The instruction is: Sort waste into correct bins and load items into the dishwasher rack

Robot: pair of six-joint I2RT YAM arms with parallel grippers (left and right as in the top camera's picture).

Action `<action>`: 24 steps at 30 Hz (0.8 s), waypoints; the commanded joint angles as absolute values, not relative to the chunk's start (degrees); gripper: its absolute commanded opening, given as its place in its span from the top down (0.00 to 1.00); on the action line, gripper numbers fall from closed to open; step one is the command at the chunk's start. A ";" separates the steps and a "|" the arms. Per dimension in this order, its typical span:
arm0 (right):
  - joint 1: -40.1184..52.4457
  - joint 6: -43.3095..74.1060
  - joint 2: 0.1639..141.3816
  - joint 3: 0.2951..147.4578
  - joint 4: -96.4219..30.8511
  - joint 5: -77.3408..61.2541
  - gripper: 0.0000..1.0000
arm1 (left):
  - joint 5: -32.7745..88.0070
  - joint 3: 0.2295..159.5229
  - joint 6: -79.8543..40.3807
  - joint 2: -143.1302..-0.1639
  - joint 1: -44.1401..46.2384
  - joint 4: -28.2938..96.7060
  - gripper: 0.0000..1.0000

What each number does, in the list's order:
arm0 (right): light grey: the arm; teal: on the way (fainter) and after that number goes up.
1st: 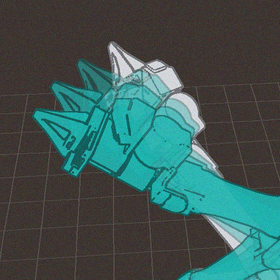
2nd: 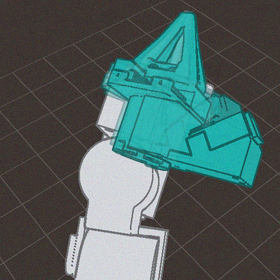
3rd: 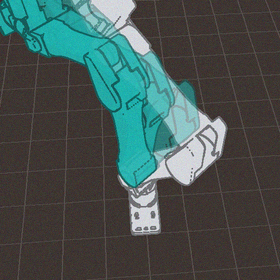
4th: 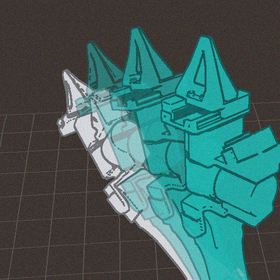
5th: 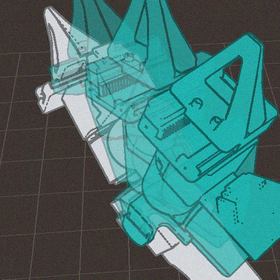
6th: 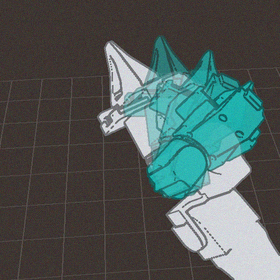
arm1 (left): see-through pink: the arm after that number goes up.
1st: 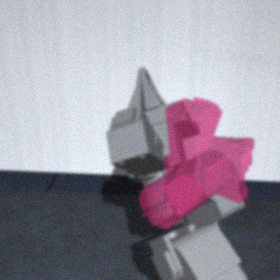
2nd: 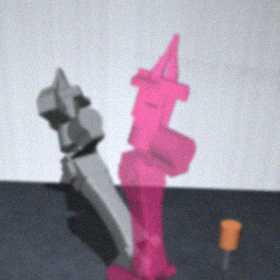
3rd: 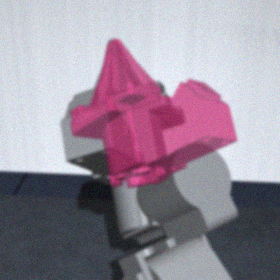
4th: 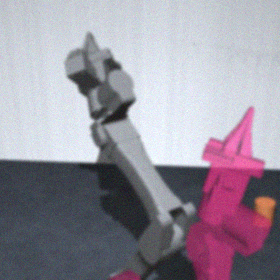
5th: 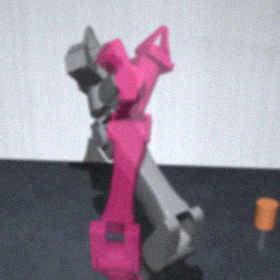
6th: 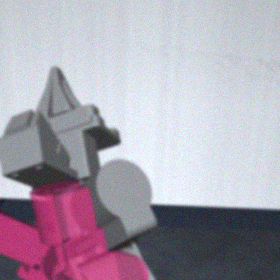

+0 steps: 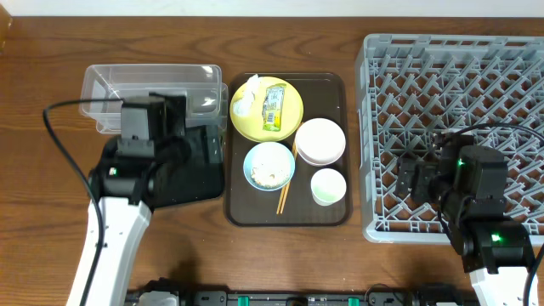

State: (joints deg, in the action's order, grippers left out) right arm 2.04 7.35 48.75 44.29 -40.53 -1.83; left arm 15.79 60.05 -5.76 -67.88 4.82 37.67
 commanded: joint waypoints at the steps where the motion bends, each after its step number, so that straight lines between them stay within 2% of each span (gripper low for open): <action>1: 1.37 7.22 48.75 45.60 -40.27 -2.44 0.01 | 16.88 64.95 -5.67 -72.47 6.00 34.48 0.03; 13: 1.37 7.25 48.75 45.60 -40.32 -2.46 0.01 | 16.34 69.89 -4.54 -91.94 15.40 12.25 0.09; 18: 1.37 7.68 48.77 45.60 -40.32 -2.46 0.01 | 8.34 69.89 -3.79 -99.33 20.51 7.53 0.09; 24: 1.37 7.70 48.77 45.60 -40.62 -2.46 0.01 | 4.67 69.89 -2.17 -107.00 24.47 4.71 0.09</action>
State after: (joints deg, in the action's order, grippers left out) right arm 2.04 7.40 48.75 44.31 -40.51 -1.98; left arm 8.25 68.82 -3.75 -104.42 23.62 5.39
